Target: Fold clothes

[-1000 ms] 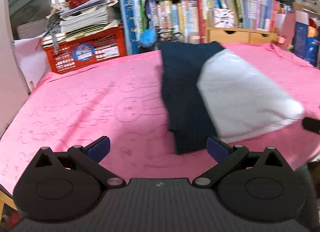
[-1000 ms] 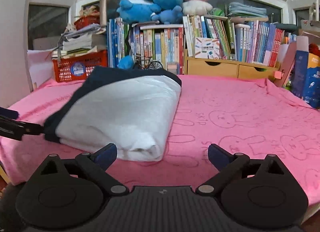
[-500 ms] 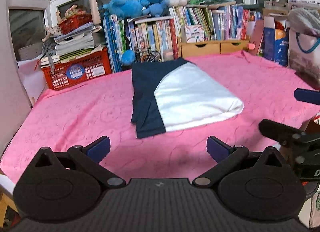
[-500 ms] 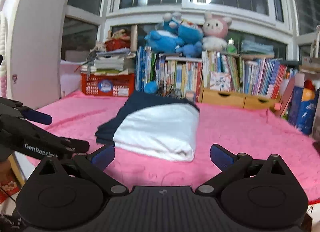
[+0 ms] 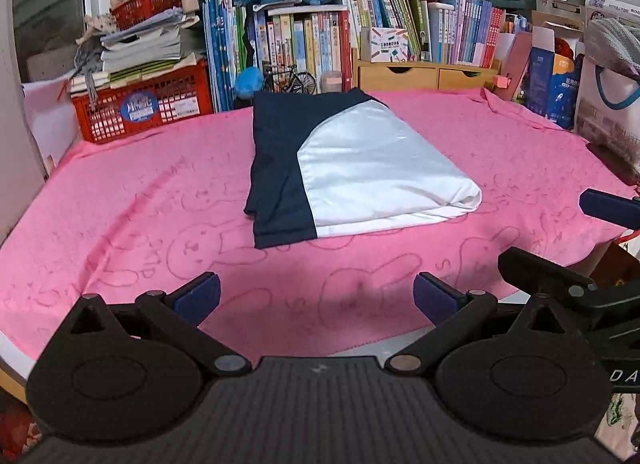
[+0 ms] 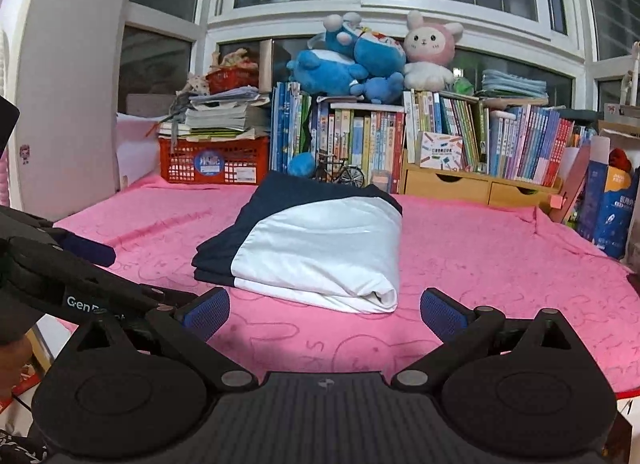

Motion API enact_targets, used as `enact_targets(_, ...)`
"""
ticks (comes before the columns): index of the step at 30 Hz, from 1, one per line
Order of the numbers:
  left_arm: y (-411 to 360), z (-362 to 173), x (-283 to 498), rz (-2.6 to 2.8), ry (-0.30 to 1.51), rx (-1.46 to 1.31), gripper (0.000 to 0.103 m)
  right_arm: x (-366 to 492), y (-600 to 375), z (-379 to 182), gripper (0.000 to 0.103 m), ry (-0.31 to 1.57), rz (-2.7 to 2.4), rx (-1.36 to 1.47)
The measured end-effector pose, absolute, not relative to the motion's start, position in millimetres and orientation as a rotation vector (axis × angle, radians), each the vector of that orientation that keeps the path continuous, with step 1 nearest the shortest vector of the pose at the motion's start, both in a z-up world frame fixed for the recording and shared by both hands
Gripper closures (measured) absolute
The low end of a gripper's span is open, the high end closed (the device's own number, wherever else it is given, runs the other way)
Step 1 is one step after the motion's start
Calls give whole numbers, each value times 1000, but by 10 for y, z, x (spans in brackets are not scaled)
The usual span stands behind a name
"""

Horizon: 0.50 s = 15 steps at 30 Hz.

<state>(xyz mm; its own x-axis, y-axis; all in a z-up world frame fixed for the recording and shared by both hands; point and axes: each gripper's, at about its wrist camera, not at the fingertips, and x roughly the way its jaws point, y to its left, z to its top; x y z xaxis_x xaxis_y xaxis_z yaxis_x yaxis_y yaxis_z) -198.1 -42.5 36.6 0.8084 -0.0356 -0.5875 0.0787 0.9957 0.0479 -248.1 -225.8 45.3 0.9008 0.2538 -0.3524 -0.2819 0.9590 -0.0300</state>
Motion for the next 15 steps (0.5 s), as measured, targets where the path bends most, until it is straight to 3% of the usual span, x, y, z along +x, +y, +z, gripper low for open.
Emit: enact_targets(15, -388, 363, -1957, -66, 652, 40, 0, -2468, -2236, 422, 0, 362, 272, -67)
